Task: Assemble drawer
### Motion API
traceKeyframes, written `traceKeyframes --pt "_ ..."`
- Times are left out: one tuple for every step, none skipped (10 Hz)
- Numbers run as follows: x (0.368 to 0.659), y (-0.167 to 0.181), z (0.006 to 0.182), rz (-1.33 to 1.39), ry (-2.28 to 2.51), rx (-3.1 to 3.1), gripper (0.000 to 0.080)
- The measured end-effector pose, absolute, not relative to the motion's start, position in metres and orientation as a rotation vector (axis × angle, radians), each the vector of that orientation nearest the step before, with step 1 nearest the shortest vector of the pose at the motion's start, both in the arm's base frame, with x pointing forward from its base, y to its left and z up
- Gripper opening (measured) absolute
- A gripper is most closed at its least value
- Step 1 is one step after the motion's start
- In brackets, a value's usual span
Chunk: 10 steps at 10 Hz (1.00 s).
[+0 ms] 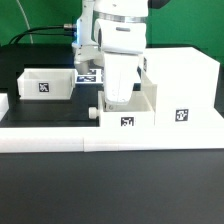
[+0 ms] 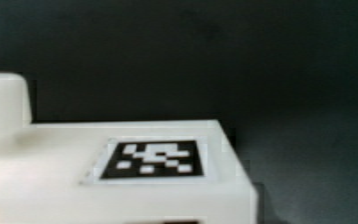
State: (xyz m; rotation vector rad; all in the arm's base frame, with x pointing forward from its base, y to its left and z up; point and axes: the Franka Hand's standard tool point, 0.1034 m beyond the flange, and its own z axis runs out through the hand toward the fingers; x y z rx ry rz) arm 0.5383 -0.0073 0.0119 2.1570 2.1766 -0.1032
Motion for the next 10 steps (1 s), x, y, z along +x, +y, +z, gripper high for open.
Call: traceKeyframes --pt "0.5380 -0.0071 0.0118 -0.104 2.182 2.152 0.0044" --pt "0.5379 -0.0064 0.0117 -0.105 2.189 2.146 0.0044" --pt "0.5377 -0.0055 0.0116 -0.108 2.209 2.125 0.0044" --pt "0.5378 -0.0056 0.0117 -0.114 2.223 2.103 0.0044" --pt "0.5386 -0.0075 0.0121 -0.114 2.217 2.106 0.0044" --pt "0.5392 -0.0096 0.0124 -0.113 2.212 2.111 0.0044" --pt "0.5388 -0.0094 0.0123 -0.114 2.211 2.112 0.0044" --pt "0.5388 -0.0095 0.0122 -0.114 2.211 2.112 0.0044" --pt "0.5388 -0.0105 0.0122 -0.115 2.226 2.097 0.0044" --pt "0.5387 -0.0132 0.0122 -0.118 2.272 2.050 0.0044"
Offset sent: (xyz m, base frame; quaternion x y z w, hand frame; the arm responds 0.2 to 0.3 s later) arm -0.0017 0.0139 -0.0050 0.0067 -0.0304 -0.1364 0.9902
